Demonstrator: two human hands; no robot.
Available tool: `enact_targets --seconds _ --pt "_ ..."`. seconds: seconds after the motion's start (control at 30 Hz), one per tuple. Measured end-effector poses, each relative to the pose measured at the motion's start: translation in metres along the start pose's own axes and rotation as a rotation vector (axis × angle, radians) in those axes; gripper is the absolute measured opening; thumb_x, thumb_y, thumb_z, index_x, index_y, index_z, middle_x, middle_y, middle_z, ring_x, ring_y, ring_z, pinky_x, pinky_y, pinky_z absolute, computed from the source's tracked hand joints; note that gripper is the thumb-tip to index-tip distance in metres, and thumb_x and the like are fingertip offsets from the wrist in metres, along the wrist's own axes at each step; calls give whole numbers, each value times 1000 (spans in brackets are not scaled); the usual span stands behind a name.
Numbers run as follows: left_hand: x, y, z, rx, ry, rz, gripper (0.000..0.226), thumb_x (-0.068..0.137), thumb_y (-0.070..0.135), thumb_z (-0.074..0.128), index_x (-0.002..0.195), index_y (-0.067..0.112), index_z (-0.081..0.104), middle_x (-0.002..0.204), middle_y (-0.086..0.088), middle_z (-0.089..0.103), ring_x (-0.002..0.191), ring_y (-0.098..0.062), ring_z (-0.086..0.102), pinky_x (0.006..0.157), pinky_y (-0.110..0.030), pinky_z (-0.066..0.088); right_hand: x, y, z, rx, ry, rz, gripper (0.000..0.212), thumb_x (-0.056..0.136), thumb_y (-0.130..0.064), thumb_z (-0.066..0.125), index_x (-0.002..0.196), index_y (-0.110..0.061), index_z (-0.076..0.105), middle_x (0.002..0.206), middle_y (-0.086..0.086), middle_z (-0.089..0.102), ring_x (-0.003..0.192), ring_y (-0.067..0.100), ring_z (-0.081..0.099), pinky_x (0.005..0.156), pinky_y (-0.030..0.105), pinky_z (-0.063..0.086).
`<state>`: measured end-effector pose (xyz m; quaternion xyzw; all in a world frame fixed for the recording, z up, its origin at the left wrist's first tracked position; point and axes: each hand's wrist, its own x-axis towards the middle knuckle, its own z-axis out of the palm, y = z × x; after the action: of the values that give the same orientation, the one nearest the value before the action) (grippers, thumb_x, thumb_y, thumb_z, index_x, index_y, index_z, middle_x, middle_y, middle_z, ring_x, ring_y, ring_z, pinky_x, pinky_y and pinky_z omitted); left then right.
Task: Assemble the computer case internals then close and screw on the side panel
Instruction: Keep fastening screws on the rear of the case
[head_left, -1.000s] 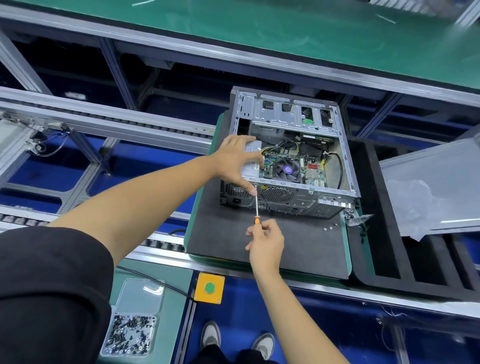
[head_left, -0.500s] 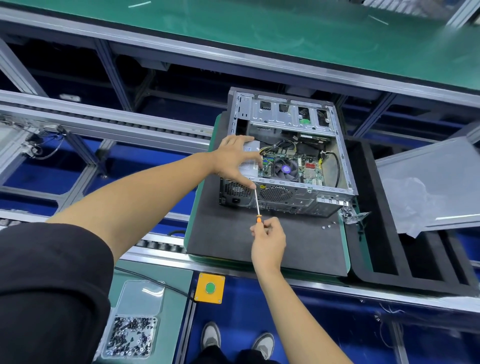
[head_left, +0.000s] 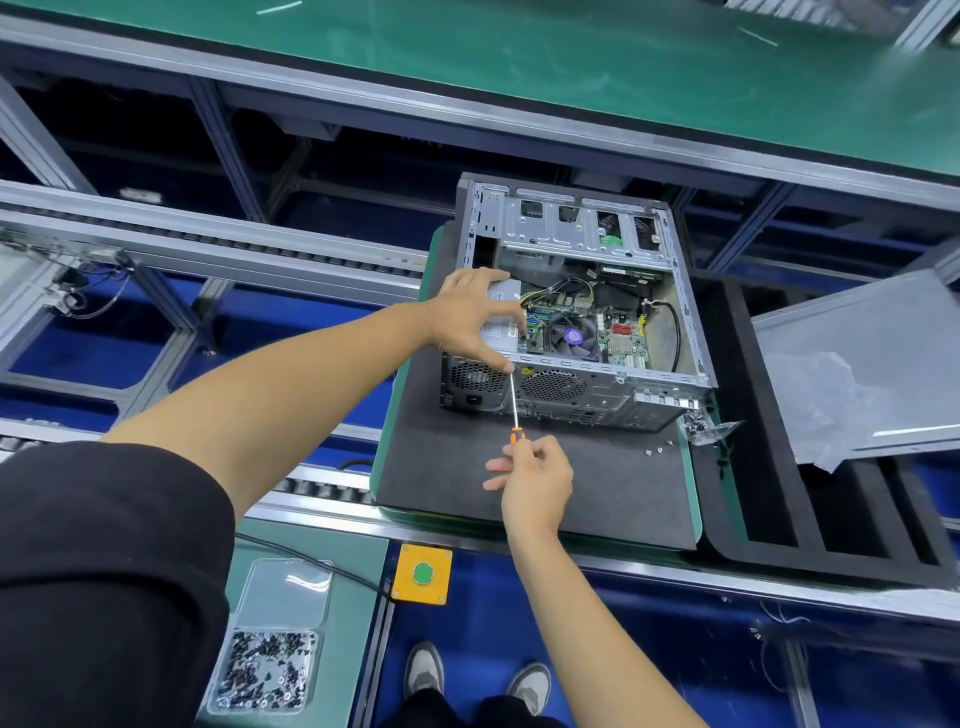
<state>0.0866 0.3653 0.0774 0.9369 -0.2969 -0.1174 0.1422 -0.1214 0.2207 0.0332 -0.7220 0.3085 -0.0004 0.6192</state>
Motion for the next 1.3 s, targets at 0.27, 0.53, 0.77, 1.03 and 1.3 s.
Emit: enact_targets --seconds 0.27,0.53,0.77,1.03,1.3 --pt "-1 1 0 1 7 3 67 64 82 63 124 54 56 162 -13 17 151 -36 6 121 -56 1 1 -1 7 43 24 16 20 94 -13 60 81 -9 46 62 6 65 44 10 50 44 26 39" --pt "-2 1 -3 -29 -12 1 65 63 81 59 123 56 55 162 -12 15 151 -36 4 121 -57 0 2 2 11 79 -25 82 26 98 -15 42 82 -8 61 62 2 71 45 22 55 50 27 37" --pt "-2 1 -3 -76 -1 -18 44 76 69 56 118 55 59 161 -10 19 150 -34 6 120 -55 0 1 2 17 48 -16 41 15 95 -13 56 83 -12 48 65 6 61 53 17 49 49 30 38" --pt "0 1 0 -98 8 -48 30 84 63 48 111 56 59 161 -8 21 149 -32 9 119 -55 -1 -4 -10 19 292 -61 275 14 95 -13 51 84 -8 60 69 9 74 39 17 53 37 19 25" --pt "0 3 0 -106 28 -52 32 83 61 51 111 54 61 160 -9 22 149 -33 9 119 -54 -1 -5 -13 22 188 -22 225 15 97 -17 53 84 -12 56 63 2 54 44 14 38 43 25 28"
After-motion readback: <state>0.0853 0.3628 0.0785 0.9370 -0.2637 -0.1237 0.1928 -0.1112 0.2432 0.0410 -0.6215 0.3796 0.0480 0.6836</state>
